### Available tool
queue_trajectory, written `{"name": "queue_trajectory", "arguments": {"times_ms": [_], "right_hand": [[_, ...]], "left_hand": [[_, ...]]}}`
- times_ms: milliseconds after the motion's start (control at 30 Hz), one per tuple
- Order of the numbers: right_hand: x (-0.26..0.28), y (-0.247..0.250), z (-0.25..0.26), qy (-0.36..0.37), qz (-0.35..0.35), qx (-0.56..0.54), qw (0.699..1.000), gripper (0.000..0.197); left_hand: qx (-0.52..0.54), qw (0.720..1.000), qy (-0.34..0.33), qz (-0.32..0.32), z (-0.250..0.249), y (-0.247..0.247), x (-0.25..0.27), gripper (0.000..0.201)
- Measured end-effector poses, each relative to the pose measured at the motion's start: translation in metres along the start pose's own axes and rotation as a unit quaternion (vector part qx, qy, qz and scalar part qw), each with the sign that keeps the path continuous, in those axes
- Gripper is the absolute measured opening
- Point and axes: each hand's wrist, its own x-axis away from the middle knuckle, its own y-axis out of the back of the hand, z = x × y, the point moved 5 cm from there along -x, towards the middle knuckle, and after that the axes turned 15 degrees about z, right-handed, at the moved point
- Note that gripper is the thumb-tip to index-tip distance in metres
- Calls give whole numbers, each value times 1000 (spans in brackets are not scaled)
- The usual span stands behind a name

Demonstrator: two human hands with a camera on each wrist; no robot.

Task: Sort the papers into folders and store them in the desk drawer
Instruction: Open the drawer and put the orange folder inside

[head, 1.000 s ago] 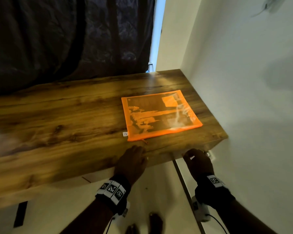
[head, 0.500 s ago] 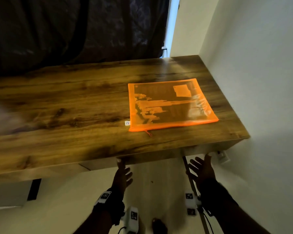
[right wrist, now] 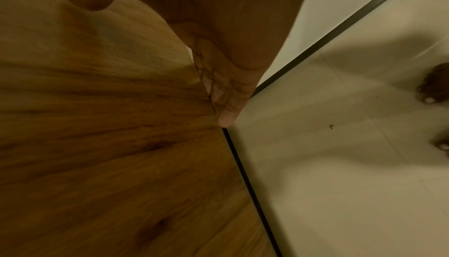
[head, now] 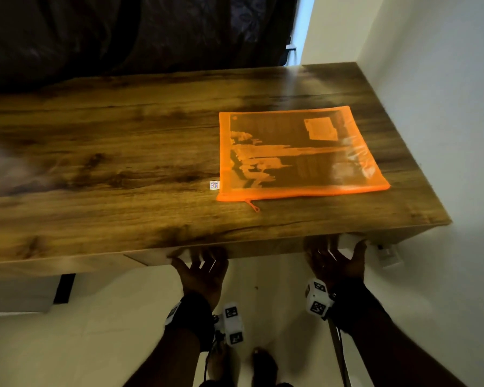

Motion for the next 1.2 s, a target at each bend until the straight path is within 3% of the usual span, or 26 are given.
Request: {"name": "queue_trajectory", "arguments": {"times_ms": [167,367,467,733,867,1067,1200], "right_hand": [[12,9,5,-24,-1,20,1000,104],[53,16,1,-22,5,57,998,84],[82,29,-5,-27,-20,65,997,86],[144,69,-16,-29,-70,53,996,107],[170,83,-21,-26,-87,50,995,101],[198,101,-23,-28,-114,49,992,116],[213,110,-21,-40,-109,88,989,113]], "left_hand": [[2,1000,-3,-1,3,3,8,84],[42,999,-9,-26,12,21,45,80],[44,998,-6,-41,18,32,75,81],[-14,993,19,-114,32,69,145,113],[-33,991,32,-127,36,85,171,112],[-68,987,57,-136,37,97,203,107],[-159,973,95,-139,26,103,223,90]]}}
